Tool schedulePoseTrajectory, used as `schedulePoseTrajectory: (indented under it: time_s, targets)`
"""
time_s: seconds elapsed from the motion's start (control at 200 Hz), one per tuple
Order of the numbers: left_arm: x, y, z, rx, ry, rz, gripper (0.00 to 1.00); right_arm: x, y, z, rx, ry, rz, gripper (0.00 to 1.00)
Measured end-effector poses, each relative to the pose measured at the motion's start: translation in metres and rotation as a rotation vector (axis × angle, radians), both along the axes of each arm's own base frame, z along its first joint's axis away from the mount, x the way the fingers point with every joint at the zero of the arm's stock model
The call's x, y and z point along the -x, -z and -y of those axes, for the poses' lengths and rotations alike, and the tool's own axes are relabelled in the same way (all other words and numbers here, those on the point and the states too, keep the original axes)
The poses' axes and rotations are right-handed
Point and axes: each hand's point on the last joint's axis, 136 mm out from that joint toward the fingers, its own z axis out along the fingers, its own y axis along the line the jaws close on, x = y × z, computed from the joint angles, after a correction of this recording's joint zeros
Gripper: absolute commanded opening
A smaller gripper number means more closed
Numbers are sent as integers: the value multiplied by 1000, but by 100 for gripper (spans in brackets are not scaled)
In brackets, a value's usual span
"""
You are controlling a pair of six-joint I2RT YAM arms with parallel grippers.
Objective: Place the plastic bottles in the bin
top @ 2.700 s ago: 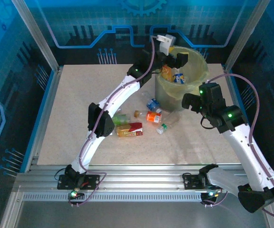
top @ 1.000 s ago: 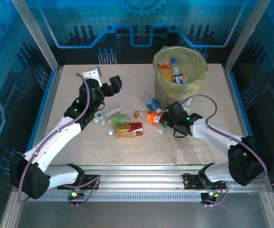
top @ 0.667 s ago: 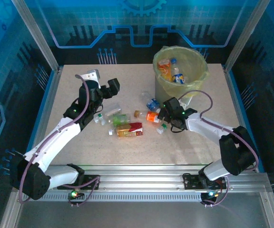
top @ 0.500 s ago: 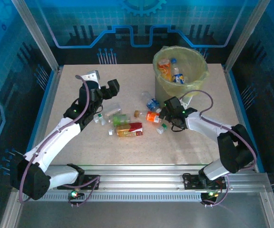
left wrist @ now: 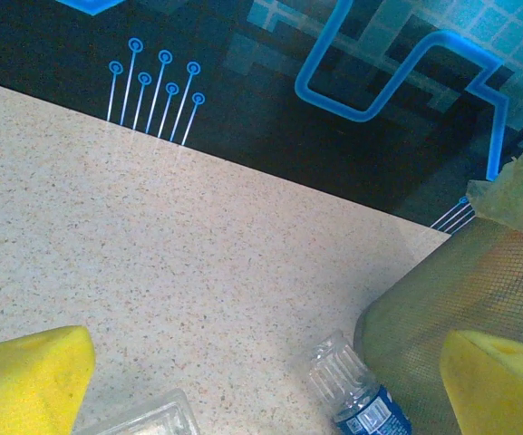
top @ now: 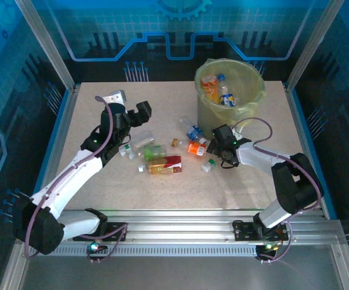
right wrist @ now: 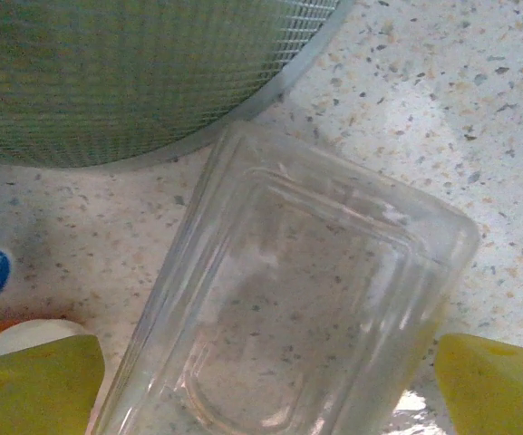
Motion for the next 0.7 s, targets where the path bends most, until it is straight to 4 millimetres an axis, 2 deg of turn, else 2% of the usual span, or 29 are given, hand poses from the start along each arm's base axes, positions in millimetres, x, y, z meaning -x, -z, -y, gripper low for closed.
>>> schedulePoseTrajectory:
  time_s: [0.275,0.4,0.495,0.7]
  targets:
    - [0,0,0,0,0,1,99,7,14,9,21,-6,-45,78]
    - [0,0,0,0,0,1,99,8,19,10,23,-11,-62,68]
    - [0,0,0,0,0,-1,99,8,19,10,22,-13,-62,59]
    - [1,3,-1,-5,-1,-14,99,12,16,11,19,-15,-58,50]
